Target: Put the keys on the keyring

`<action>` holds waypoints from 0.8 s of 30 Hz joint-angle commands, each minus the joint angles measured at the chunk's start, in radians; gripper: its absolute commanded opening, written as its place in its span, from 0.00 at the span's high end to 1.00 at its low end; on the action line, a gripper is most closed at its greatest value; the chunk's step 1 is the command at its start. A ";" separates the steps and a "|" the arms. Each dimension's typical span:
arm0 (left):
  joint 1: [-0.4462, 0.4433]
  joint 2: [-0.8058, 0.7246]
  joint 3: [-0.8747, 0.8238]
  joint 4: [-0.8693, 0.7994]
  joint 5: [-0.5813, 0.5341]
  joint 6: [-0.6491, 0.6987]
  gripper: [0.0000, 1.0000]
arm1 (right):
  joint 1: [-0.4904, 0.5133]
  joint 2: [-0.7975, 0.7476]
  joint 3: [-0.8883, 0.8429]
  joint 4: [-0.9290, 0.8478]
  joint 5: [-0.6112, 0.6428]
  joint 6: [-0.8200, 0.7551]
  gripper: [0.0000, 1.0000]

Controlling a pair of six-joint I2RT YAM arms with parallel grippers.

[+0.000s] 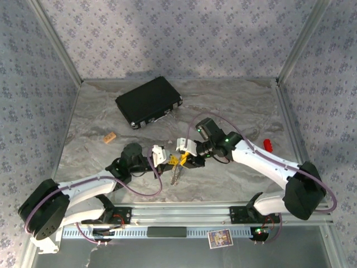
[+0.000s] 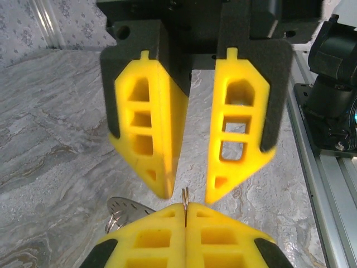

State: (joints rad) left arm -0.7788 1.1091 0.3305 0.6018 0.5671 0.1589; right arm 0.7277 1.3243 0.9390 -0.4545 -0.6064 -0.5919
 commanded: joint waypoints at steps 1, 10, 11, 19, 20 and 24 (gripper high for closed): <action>0.007 0.012 -0.030 0.111 0.010 -0.044 1.00 | -0.036 -0.046 -0.066 0.119 -0.108 0.064 0.73; 0.010 0.052 -0.058 0.262 0.008 -0.109 1.00 | -0.040 -0.042 -0.119 0.226 -0.132 0.102 0.73; 0.009 0.054 -0.058 0.265 0.008 -0.110 1.00 | -0.040 -0.042 -0.120 0.227 -0.130 0.104 0.73; 0.009 0.028 -0.056 0.221 -0.018 -0.100 1.00 | -0.040 -0.148 -0.237 0.358 -0.003 0.191 0.69; 0.009 0.025 -0.057 0.216 -0.016 -0.100 1.00 | -0.036 -0.171 -0.265 0.400 0.014 0.214 0.68; 0.009 0.014 -0.062 0.213 -0.017 -0.101 1.00 | -0.017 -0.189 -0.326 0.462 0.055 0.242 0.63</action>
State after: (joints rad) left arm -0.7742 1.1496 0.2775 0.7872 0.5491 0.0654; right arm 0.6979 1.1435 0.6407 -0.0753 -0.5972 -0.3996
